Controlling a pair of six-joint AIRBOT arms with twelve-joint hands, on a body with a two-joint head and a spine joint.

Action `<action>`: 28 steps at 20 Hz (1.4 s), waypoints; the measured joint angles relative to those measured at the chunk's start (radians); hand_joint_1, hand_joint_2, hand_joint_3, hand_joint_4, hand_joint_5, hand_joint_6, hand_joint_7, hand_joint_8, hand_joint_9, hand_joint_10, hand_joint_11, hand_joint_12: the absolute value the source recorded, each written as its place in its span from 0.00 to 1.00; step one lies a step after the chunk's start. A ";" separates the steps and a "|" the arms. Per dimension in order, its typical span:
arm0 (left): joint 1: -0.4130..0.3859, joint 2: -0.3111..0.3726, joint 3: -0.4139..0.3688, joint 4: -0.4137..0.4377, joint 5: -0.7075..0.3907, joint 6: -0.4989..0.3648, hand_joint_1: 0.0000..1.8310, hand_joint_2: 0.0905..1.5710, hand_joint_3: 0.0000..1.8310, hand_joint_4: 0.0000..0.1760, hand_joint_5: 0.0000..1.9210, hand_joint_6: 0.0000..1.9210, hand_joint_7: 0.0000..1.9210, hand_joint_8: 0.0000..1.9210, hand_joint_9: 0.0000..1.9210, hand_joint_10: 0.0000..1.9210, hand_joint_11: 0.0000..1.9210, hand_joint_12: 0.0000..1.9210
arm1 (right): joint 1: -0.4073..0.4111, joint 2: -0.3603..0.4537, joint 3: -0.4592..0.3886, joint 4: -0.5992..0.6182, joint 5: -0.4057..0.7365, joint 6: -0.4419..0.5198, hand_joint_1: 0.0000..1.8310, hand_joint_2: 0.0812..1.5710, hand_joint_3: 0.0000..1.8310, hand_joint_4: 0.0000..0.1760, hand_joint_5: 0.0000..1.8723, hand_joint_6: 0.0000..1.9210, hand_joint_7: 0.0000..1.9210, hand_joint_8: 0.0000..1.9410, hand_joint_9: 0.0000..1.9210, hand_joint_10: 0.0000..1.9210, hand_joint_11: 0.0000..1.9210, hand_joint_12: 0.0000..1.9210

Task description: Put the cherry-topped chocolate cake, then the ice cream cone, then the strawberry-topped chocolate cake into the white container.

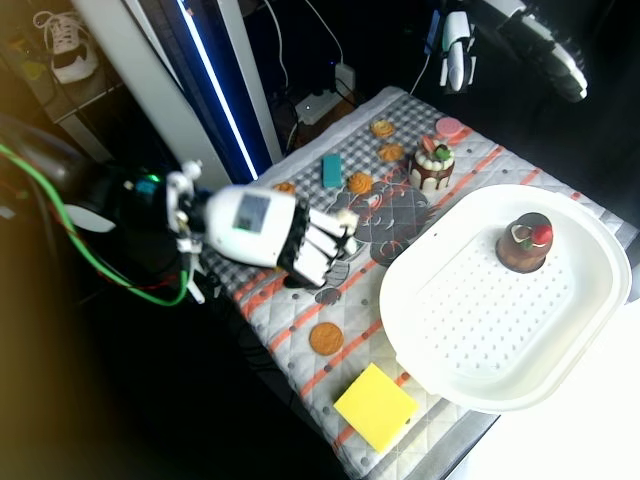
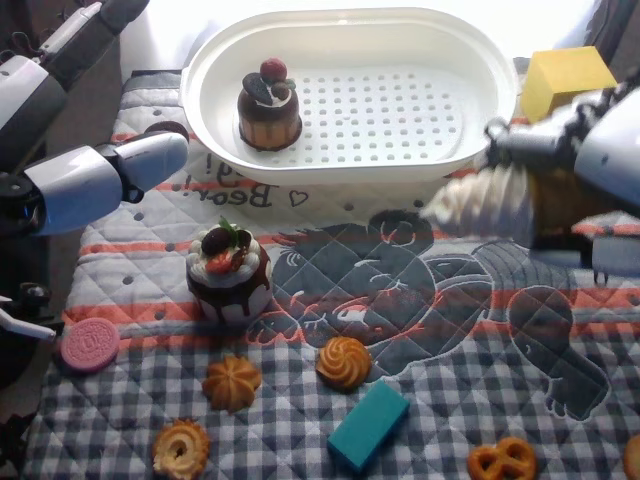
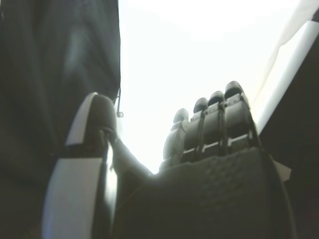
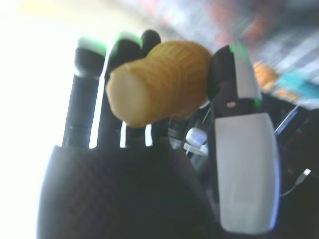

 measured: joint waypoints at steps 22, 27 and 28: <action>0.011 -0.023 -0.008 0.066 -0.013 -0.001 0.44 0.76 0.00 0.38 0.00 0.00 0.00 0.00 0.00 0.00 0.00 0.00 | 0.377 -0.457 0.581 0.275 -0.560 -0.209 0.34 0.76 0.00 0.43 0.01 0.02 0.03 0.01 0.03 0.25 0.00 0.84; 0.010 -0.024 -0.008 0.068 0.003 -0.001 0.44 0.76 0.00 0.37 0.00 0.00 0.00 0.00 0.00 0.00 0.00 0.00 | 0.380 -0.443 0.528 0.276 -0.541 -0.208 0.37 0.74 0.00 0.24 0.00 0.00 0.00 0.00 0.00 0.00 0.00 0.16; 0.010 -0.024 -0.008 0.066 0.002 -0.001 0.44 0.76 0.00 0.43 0.00 0.00 0.00 0.00 0.00 0.00 0.00 0.00 | 0.380 -0.431 0.510 0.275 -0.536 -0.208 0.36 0.72 0.00 0.23 0.00 0.00 0.00 0.00 0.02 0.00 0.00 0.53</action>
